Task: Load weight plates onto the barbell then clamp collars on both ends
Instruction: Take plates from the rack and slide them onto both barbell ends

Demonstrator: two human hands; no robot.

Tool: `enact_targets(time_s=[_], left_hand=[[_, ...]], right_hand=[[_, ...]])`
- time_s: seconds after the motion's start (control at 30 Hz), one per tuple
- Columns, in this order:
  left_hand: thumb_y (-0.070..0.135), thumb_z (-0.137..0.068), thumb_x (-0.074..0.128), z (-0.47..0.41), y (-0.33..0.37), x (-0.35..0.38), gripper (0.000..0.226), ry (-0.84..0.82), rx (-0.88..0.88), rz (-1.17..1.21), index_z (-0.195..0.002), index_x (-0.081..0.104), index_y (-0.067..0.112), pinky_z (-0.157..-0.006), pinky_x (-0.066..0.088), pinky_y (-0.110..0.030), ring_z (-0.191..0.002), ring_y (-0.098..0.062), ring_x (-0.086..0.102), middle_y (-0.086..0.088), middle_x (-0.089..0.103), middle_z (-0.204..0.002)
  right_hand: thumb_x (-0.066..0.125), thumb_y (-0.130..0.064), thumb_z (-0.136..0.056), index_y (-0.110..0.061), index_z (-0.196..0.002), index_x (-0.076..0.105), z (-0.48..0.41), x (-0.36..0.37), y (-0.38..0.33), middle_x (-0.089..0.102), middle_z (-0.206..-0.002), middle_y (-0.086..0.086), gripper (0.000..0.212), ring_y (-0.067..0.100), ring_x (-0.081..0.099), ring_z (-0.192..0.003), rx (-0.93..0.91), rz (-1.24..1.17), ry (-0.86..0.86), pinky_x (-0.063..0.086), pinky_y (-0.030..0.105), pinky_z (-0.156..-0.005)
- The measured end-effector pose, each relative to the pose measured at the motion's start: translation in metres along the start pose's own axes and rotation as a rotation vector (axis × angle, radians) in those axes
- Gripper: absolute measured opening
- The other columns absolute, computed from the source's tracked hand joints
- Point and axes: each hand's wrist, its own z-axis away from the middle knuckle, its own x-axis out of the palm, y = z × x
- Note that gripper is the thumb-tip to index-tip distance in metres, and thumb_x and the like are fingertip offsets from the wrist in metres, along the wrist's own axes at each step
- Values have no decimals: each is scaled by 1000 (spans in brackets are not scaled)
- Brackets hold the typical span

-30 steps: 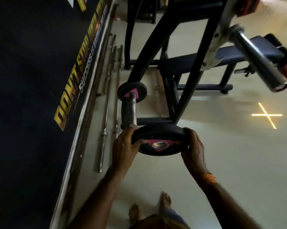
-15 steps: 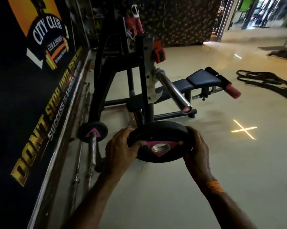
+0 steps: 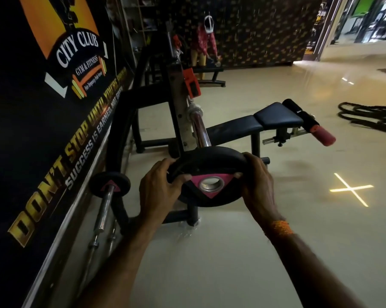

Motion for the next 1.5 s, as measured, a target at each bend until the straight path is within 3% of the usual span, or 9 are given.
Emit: enact_targets(time_s=[0.23, 0.6, 0.77, 0.9, 0.97, 1.03, 1.13, 1.27, 1.5], left_hand=[[44, -84, 77, -18, 6, 23, 43, 22, -32, -40, -113, 65, 15, -70, 41, -22, -94, -11, 59, -4, 68, -109], [56, -82, 70, -29, -7, 39, 51, 33, -45, -68, -110, 65, 13, -70, 52, -30, -90, -15, 63, -4, 68, -103], [55, -84, 70, -47, -12, 47, 47, 49, -49, -74, -113, 66, 18, -67, 50, -23, -89, -11, 62, 1, 68, -105], [50, -88, 69, -68, -18, 58, 50, 93, -49, -68, -127, 63, 20, -79, 57, -33, -105, -17, 67, -1, 70, -118], [39, -90, 70, -77, -22, 68, 64, 128, 51, -129, -148, 48, 19, -87, 56, -33, -128, -23, 58, -5, 58, -144], [26, -87, 74, -79, -29, 81, 89, 99, 216, -309, -160, 24, 20, -96, 54, -35, -151, -25, 28, -7, 25, -167], [35, -77, 81, -85, -48, 91, 117, 30, 306, -576, -162, 1, 20, -115, 38, -55, -157, -29, 3, -11, 2, -170], [54, -78, 75, -112, -76, 99, 123, 30, 383, -841, -161, -7, 14, -123, 19, -57, -157, -31, -6, -14, -10, -169], [65, -70, 75, -174, -107, 123, 130, 39, 510, -952, -161, -1, 10, -122, 21, -58, -156, -30, 8, -13, -7, -169]], right_hand=[[63, -21, -92, -13, -135, 50, -28, 4, 25, 59, -125, 8, 45, 24, 58, -114, -48, -13, -37, 55, 39, -91], [59, -31, -92, -12, -136, 49, -38, 20, 49, 59, -127, 10, 49, 25, 59, -114, -27, -69, -84, 55, 39, -93], [54, -41, -92, -15, -135, 49, -56, 26, 53, 59, -126, 8, 51, 22, 58, -114, -28, -70, -90, 56, 41, -92], [60, -30, -94, -16, -142, 45, -78, 39, 60, 57, -132, 9, 52, 25, 59, -116, -26, -18, -67, 58, 48, -90], [62, -27, -94, -23, -155, 31, -87, 49, 61, 42, -151, 10, 68, 29, 52, -131, -76, 34, -64, 55, 48, -99], [63, -28, -91, -25, -161, 16, -90, 61, 68, 14, -168, 10, 84, 35, 24, -152, -222, 175, -57, 41, 53, -111], [62, -35, -92, -26, -162, 4, -95, 77, 84, -8, -170, 10, 91, 36, 0, -157, -346, 333, -65, 24, 60, -121], [59, -39, -93, -24, -162, -1, -117, 87, 103, -13, -169, 9, 92, 38, -2, -156, -408, 478, -73, 16, 61, -123], [66, -34, -92, -17, -162, -1, -178, 123, 124, -8, -170, 10, 98, 33, -6, -157, -441, 548, -65, 18, 64, -122]])
